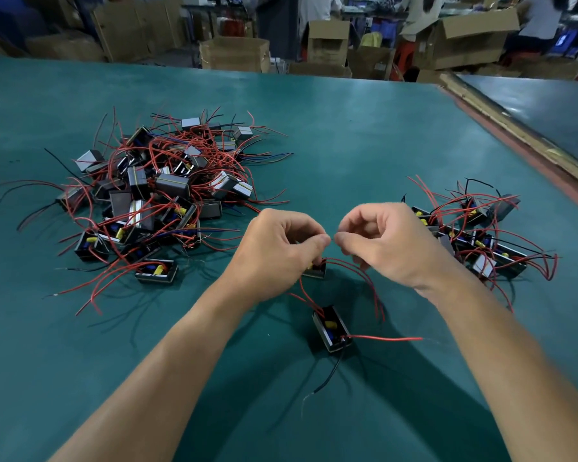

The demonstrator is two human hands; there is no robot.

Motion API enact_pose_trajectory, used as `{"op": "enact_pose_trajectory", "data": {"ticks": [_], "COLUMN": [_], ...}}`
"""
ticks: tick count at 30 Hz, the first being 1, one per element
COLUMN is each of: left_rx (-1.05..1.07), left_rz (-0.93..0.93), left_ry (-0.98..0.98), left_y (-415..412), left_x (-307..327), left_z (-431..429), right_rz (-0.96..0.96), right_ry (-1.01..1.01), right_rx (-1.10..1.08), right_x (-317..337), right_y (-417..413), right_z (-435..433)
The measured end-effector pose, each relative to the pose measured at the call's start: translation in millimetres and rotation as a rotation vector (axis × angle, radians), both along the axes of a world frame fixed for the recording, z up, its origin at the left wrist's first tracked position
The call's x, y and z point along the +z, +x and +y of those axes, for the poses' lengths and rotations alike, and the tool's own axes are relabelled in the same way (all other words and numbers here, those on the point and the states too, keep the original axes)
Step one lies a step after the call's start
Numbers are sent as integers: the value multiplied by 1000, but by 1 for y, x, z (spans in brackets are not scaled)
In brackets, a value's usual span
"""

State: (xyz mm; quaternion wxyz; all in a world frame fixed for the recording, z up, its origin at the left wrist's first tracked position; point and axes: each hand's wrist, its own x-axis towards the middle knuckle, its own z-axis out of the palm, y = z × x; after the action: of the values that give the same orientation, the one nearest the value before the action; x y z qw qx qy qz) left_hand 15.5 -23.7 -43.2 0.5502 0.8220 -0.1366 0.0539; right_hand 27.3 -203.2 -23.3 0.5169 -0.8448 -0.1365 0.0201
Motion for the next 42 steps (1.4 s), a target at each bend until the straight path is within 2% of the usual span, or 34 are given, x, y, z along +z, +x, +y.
{"op": "enact_pose_trajectory", "data": {"ticks": [4, 10, 15, 25, 29, 35, 42], "left_rx": [10, -11, -7, -2, -26, -31, 11], "left_rz": [134, 185, 154, 9, -77, -72, -39], "left_ry": [-161, -184, -153, 40, 91, 75, 78], "left_y": [0, -1, -3, -4, -5, -5, -3], "left_x": [3, 7, 8, 6, 5, 6, 4], "left_z": [0, 0, 0, 2, 3, 3, 3], "right_rz": [-229, -299, -290, -175, -105, -77, -164], "right_ry": [-62, -55, -119, -195, -107, -67, -104], "right_rx": [34, 51, 34, 81, 79, 114, 67], "right_x": [-4, -7, -6, -3, -2, -2, -7], "right_y": [1, 2, 2, 3, 3, 2, 3], "right_z": [-1, -1, -2, -5, -4, -4, -5]}}
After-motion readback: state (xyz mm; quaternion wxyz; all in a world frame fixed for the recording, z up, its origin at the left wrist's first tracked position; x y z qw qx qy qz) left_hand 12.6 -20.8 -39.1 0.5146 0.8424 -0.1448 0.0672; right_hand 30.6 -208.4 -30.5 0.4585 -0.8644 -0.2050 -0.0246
